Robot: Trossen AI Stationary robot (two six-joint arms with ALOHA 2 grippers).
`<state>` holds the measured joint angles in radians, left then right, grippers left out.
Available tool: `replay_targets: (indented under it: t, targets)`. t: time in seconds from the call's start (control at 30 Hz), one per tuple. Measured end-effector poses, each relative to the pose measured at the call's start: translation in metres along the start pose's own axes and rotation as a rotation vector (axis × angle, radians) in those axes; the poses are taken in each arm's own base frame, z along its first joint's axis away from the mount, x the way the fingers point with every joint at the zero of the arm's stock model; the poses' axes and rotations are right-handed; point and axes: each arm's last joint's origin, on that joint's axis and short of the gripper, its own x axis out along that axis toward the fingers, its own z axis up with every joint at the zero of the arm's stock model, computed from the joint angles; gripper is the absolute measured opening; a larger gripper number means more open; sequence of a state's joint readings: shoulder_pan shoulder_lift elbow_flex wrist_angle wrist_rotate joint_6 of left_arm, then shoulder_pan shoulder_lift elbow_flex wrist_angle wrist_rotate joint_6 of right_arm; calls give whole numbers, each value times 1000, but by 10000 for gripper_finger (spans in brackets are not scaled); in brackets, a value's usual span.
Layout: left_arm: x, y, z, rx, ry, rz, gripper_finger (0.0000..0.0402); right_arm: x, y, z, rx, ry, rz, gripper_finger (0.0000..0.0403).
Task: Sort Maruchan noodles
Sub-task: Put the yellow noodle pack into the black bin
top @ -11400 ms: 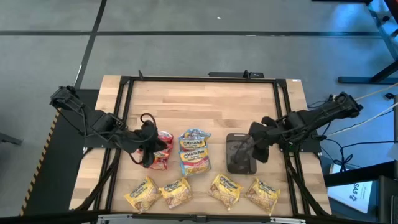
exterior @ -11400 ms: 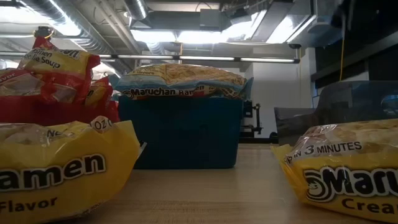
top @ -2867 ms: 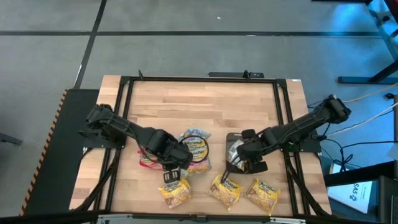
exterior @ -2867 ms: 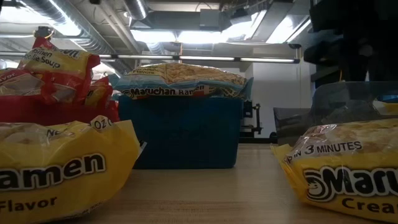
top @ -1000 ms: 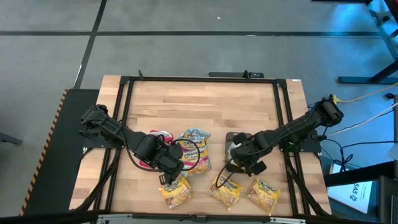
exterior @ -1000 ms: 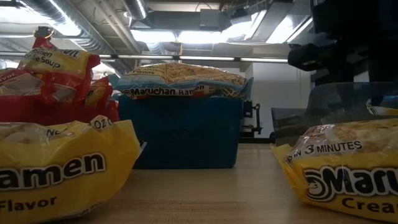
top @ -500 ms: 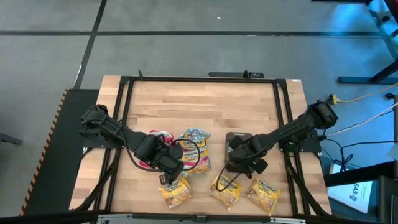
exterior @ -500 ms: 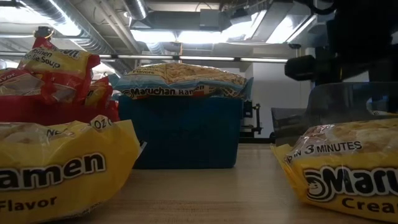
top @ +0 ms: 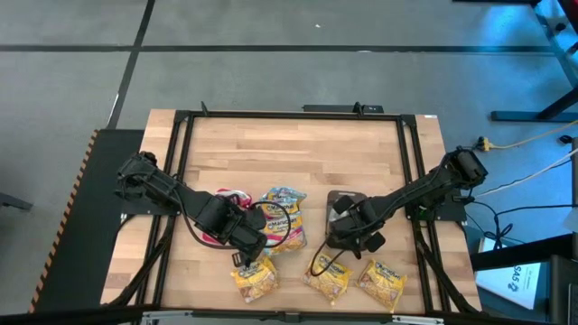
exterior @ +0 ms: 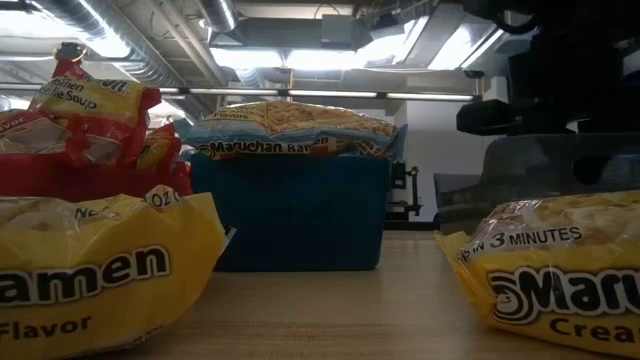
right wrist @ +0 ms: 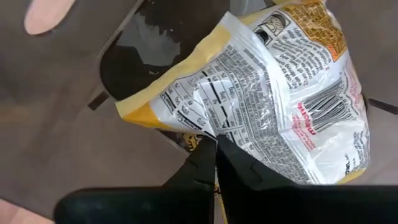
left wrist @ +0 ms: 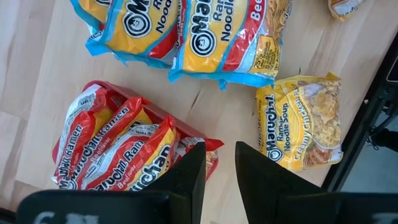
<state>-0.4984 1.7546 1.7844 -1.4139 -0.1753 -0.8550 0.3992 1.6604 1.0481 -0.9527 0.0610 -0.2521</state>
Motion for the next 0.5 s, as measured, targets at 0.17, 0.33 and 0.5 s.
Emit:
replay_targets:
  t: [0.17, 0.33, 0.5]
  targets:
    - [0, 0, 0, 1, -18, 16, 80, 0, 1, -2, 42, 24, 10, 4]
    - [0, 1, 1, 0, -33, 29, 80, -12, 1, -1, 100, 48, 54, 2]
    - [0, 1, 1, 1, -44, 38, 80, -46, -5, 12, 128, -6, 25, 1]
